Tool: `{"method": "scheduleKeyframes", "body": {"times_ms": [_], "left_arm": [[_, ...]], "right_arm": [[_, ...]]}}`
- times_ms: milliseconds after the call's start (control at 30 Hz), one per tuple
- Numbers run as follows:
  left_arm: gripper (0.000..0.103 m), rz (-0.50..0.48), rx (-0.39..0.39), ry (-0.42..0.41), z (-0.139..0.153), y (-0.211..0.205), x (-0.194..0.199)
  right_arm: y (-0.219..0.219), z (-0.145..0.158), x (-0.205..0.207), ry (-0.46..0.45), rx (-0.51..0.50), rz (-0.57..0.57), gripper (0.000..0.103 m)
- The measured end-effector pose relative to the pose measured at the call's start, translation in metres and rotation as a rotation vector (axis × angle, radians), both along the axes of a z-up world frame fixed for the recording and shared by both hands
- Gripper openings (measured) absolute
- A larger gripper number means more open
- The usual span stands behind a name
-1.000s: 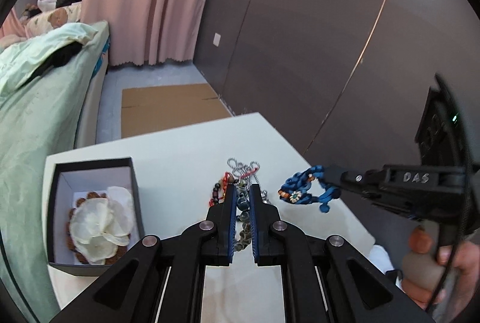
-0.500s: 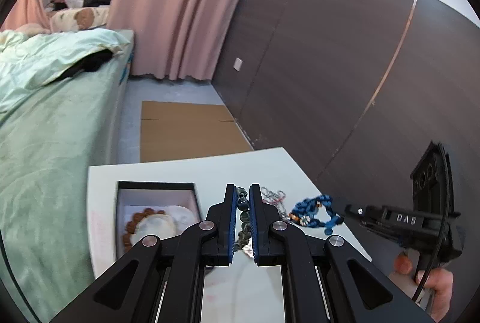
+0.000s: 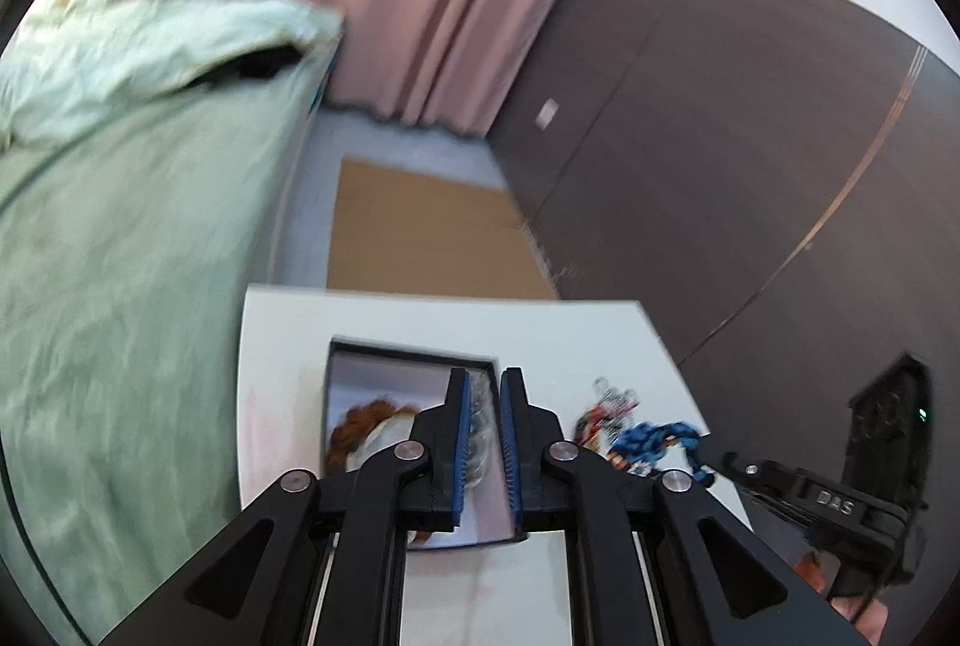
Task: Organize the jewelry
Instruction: 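Carry the chains with the left tool toward the box while the right tool carries the blue bracelet, then open both tools over the black box, dropping the blue bracelet and chains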
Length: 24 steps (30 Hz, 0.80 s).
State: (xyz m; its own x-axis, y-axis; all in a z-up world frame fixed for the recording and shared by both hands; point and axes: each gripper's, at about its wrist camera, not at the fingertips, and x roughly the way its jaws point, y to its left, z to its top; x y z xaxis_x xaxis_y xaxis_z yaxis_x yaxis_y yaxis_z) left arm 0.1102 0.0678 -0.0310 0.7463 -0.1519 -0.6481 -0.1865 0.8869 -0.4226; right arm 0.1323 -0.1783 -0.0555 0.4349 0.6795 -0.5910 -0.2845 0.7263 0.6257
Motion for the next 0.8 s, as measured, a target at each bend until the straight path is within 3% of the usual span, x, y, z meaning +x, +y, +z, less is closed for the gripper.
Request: {"method": "scheduleKeyframes", "body": {"times_ms": [100,167,233,800], "left_arm": [[0.031,0.032,-0.047,0.017,-0.006,0.012,-0.001],[0.061,0.066,-0.038,0.008,-0.003,0.018,-0.006],[0.069,0.096,-0.022,-0.023,0.002,0.022,-0.013],[0.069,0.140,-0.022,-0.024,0.010,0.046,-0.024]], "right_arm": [[0.004,0.002,-0.002,-0.008,0.013,0.010,0.005],[0.008,0.005,-0.003,-0.020,0.025,0.021,0.005],[0.011,0.007,-0.004,-0.031,0.042,0.030,0.005],[0.080,0.012,-0.012,-0.078,0.151,0.136,0.005]]}}
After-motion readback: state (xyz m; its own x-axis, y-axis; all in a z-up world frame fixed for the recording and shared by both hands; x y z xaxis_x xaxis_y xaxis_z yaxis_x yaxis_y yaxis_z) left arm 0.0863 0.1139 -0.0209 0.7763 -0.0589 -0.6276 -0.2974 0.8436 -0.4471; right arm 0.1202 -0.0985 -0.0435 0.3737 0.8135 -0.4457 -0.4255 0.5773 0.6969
